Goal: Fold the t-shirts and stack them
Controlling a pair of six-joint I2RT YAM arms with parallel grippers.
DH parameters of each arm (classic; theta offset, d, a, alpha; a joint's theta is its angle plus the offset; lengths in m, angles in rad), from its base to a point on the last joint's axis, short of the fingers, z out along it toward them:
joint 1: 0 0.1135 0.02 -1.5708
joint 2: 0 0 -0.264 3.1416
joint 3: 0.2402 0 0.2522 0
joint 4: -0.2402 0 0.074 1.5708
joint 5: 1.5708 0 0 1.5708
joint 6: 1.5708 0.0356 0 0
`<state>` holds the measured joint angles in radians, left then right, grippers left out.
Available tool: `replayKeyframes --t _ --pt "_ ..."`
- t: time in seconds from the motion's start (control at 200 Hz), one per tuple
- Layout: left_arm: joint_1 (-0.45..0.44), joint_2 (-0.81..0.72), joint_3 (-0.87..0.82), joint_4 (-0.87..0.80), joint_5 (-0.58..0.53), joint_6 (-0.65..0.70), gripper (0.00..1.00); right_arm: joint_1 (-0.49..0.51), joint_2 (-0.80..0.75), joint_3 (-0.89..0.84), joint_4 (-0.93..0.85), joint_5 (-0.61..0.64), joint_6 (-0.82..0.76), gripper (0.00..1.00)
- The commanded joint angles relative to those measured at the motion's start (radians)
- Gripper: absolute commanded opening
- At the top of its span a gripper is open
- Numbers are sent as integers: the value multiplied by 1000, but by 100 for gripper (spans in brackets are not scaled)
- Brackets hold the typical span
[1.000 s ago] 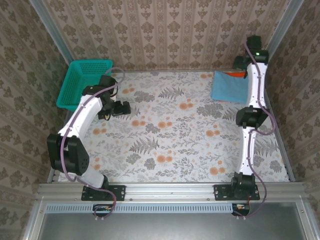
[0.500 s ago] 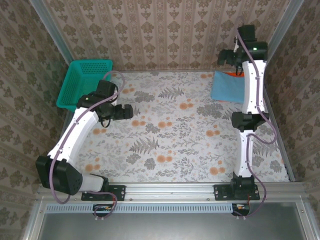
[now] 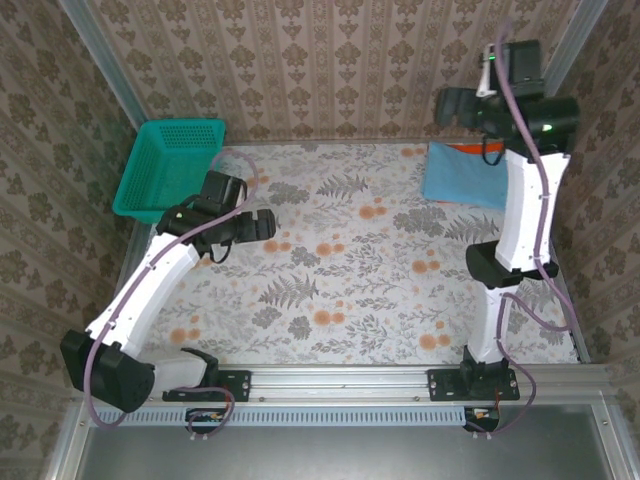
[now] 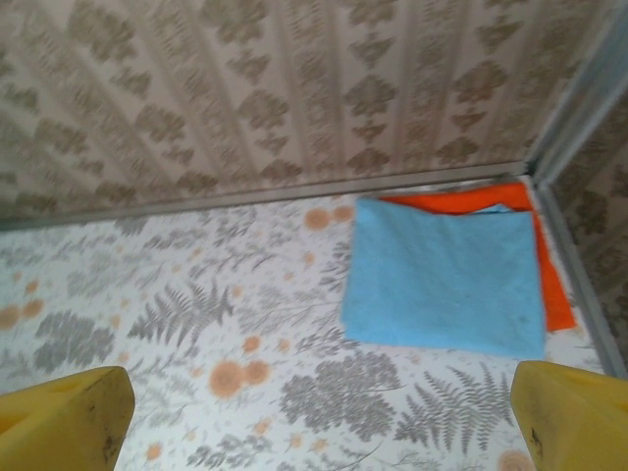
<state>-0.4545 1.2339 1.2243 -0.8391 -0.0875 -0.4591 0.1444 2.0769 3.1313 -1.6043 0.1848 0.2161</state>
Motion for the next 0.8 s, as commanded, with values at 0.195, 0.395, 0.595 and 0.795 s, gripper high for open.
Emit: replayKeyframes --t 0.195,0.395,0.595,0.795 --pt "-44 -68 4 177 -169 -173 100 -82 -236 -193 -179 -119 23 100" --pt "-50 -73 7 301 -215 -142 100 -163 -616 -739 -71 -227 27 100" --pt "-52 -117 -58 464 -332 -50 100 -143 -1265 -1700 486 -255 156 99" --pt "-42 -206 -206 520 -460 115 100 -139 -1492 -2244 730 -243 325 99"
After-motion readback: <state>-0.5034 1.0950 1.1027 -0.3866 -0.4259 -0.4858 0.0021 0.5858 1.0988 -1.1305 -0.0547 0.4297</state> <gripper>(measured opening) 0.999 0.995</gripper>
